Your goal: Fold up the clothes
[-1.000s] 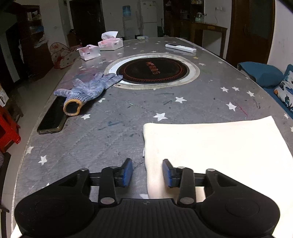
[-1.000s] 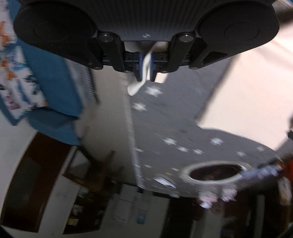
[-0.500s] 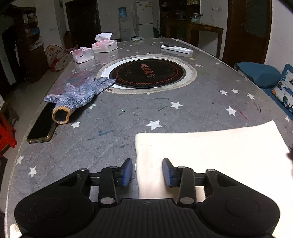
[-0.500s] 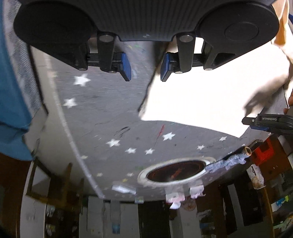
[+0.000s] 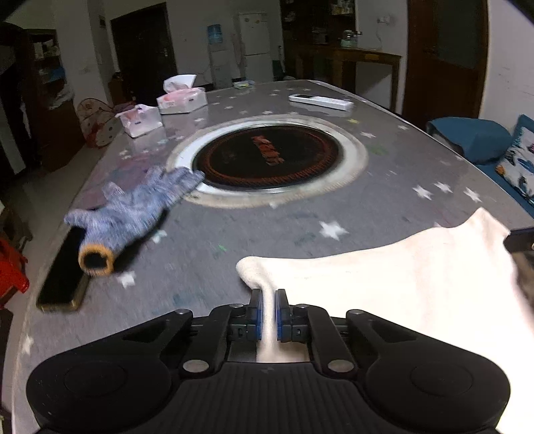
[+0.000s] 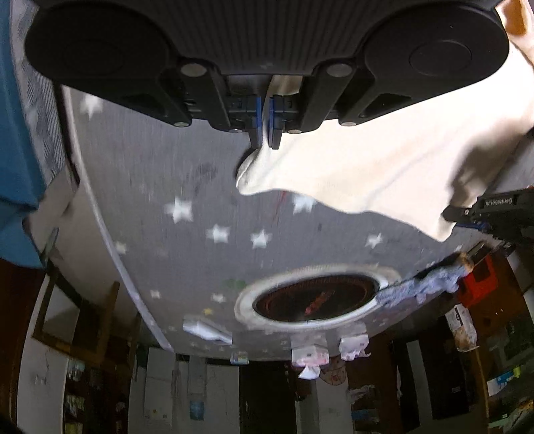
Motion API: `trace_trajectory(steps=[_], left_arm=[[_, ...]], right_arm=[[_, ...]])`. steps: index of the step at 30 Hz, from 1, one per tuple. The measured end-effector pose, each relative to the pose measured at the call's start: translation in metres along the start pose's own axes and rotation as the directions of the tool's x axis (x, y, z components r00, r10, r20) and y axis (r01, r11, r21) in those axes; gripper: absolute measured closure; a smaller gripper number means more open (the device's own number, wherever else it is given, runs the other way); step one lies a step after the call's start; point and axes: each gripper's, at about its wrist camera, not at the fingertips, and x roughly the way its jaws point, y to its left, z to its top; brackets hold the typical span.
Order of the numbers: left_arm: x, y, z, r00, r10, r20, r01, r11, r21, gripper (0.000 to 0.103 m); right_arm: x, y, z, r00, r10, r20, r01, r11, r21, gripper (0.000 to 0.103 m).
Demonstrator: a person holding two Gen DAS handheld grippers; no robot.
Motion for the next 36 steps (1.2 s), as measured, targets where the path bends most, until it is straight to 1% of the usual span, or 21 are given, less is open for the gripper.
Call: trace_trajectory(steps=[4, 8, 10, 12, 14, 16, 18, 19, 21, 22, 23, 25, 27, 30, 32, 33, 34, 35, 36], left_arm=[[0.017, 0.009, 0.023, 0.999, 0.038, 0.021, -0.038, 0.999, 0.003, 0.095], [0.035, 0.013, 0.037, 0.998, 0.057, 0.016, -0.057, 0.998, 0.012, 0.094], [0.04, 0.014, 0.039, 0.999, 0.054, 0.002, -0.054, 0.998, 0.012, 0.091], [0.036, 0.014, 0.036, 0.999, 0.046, -0.001, -0.046, 0.999, 0.014, 0.088], [0.028, 0.012, 0.032, 1.0, 0.028, 0.0, -0.028, 0.999, 0.019, 0.082], [0.013, 0.009, 0.026, 1.0, -0.02, 0.009, 0.019, 1.0, 0.023, 0.081], [-0.004, 0.005, 0.018, 0.996, -0.085, 0.019, 0.084, 0.996, 0.035, 0.08], [-0.012, 0.002, 0.012, 0.993, -0.12, 0.022, 0.119, 0.992, 0.048, 0.079], [-0.03, -0.007, -0.001, 0.981, -0.192, 0.016, 0.19, 0.978, 0.088, 0.071], [-0.037, -0.013, -0.009, 0.975, -0.222, 0.008, 0.219, 0.969, 0.116, 0.069], [-0.044, -0.019, -0.016, 0.968, -0.251, -0.001, 0.249, 0.958, 0.143, 0.068], [-0.056, -0.03, -0.031, 0.955, -0.296, -0.016, 0.294, 0.938, 0.186, 0.066], [-0.064, -0.037, -0.042, 0.942, -0.335, -0.025, 0.333, 0.921, 0.201, 0.061], [-0.073, -0.045, -0.057, 0.923, -0.382, -0.036, 0.381, 0.9, 0.213, 0.056], [-0.073, -0.048, -0.063, 0.921, -0.386, -0.046, 0.386, 0.896, 0.219, 0.056], [-0.073, -0.049, -0.064, 0.918, -0.394, -0.052, 0.396, 0.893, 0.215, 0.059], [-0.076, -0.049, -0.066, 0.908, -0.415, -0.058, 0.418, 0.883, 0.213, 0.059], [-0.078, -0.049, -0.068, 0.897, -0.436, -0.065, 0.44, 0.873, 0.211, 0.064], [-0.08, -0.049, -0.07, 0.886, -0.457, -0.072, 0.462, 0.862, 0.208, 0.073]], right_arm=[[0.016, -0.002, 0.037, 0.999, -0.018, 0.048, 0.019, 1.0, -0.017, 0.1], [0.043, -0.006, 0.061, 0.998, -0.044, 0.043, 0.045, 0.999, -0.022, 0.1], [0.039, -0.003, 0.057, 0.999, -0.02, 0.031, 0.021, 0.999, -0.039, 0.099], [0.03, 0.001, 0.049, 1.0, 0.015, 0.016, -0.014, 0.998, -0.06, 0.097], [0.021, 0.005, 0.041, 0.999, 0.05, 0.0, -0.05, 0.996, -0.08, 0.094], [0.012, 0.01, 0.033, 0.996, 0.084, -0.016, -0.085, 0.991, -0.1, 0.094], [0.003, 0.014, 0.025, 0.992, 0.118, -0.033, -0.121, 0.985, -0.119, 0.092], [-0.002, 0.016, 0.022, 0.99, 0.135, -0.042, -0.139, 0.982, -0.129, 0.091], [-0.011, 0.02, 0.014, 0.984, 0.168, -0.06, -0.175, 0.974, -0.147, 0.089], [-0.015, 0.022, 0.01, 0.98, 0.184, -0.069, -0.193, 0.969, -0.156, 0.084], [-0.02, 0.024, 0.006, 0.977, 0.2, -0.079, -0.211, 0.964, -0.164, 0.081], [-0.03, 0.029, -0.004, 0.967, 0.236, -0.098, -0.25, 0.952, -0.179, 0.081], [-0.043, 0.035, -0.016, 0.952, 0.282, -0.117, -0.3, 0.936, -0.182, 0.08], [-0.061, 0.043, -0.03, 0.922, 0.363, -0.133, -0.382, 0.909, -0.168, 0.077], [-0.065, 0.048, -0.036, 0.899, 0.413, -0.147, -0.433, 0.888, -0.153, 0.071], [-0.065, 0.051, -0.039, 0.889, 0.431, -0.153, -0.452, 0.879, -0.148, 0.069], [-0.065, 0.055, -0.042, 0.882, 0.444, -0.16, -0.466, 0.873, -0.144, 0.068], [-0.063, 0.058, -0.045, 0.875, 0.455, -0.166, -0.478, 0.867, -0.142, 0.068], [-0.062, 0.061, -0.048, 0.868, 0.466, -0.173, -0.49, 0.86, -0.14, 0.068]])
